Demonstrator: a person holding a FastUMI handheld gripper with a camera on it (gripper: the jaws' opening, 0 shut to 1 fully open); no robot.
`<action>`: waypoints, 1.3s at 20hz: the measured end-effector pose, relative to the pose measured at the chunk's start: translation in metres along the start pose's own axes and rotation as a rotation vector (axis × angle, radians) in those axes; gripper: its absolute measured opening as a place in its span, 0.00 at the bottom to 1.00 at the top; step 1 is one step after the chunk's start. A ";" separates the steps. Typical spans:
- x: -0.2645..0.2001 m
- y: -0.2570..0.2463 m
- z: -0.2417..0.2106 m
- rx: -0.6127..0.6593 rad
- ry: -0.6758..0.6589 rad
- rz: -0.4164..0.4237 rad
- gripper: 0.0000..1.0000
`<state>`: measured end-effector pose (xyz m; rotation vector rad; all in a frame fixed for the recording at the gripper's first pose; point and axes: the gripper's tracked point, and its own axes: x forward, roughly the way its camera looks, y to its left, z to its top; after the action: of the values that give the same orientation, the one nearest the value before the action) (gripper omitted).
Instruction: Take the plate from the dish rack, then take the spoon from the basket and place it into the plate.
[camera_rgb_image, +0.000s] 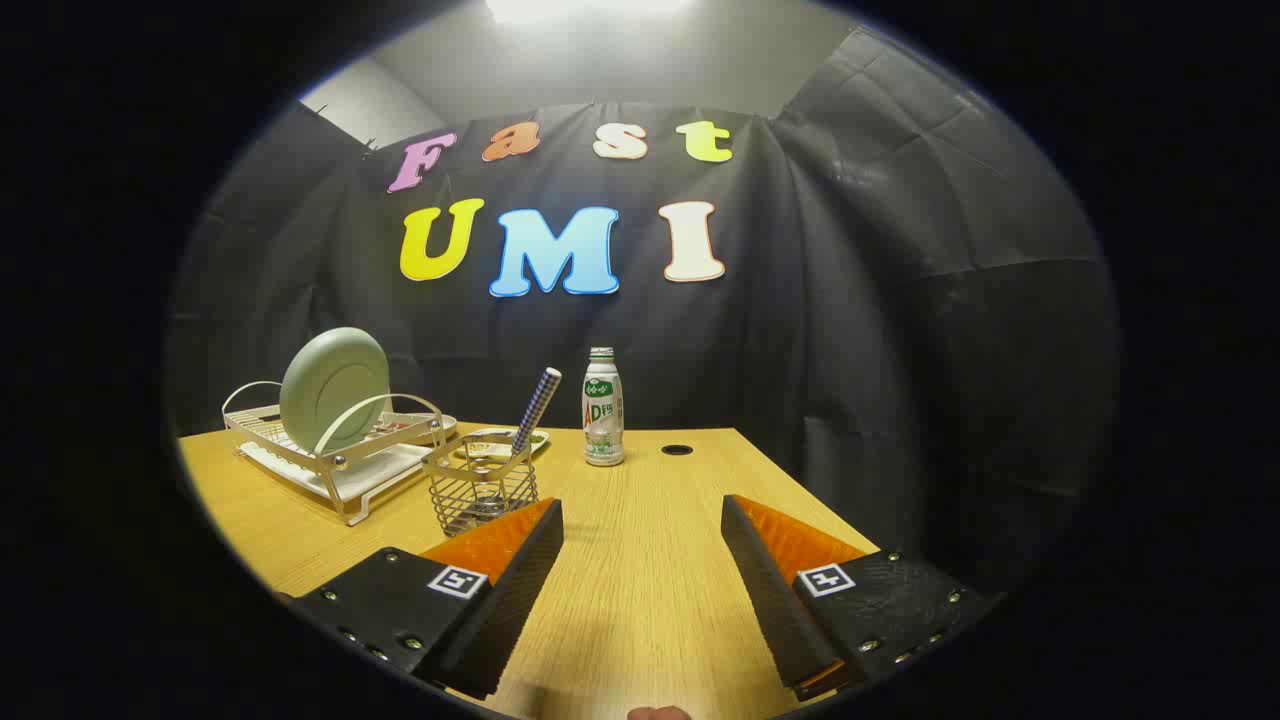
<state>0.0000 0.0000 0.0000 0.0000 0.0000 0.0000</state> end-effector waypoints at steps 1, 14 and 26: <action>0.005 0.001 -0.001 0.000 0.003 0.003 0.97; 0.066 0.001 0.070 0.020 0.006 -0.005 0.97; 0.051 0.108 0.211 0.050 0.001 -0.007 0.99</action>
<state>0.0510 0.1080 0.2109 0.0497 0.0009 -0.0069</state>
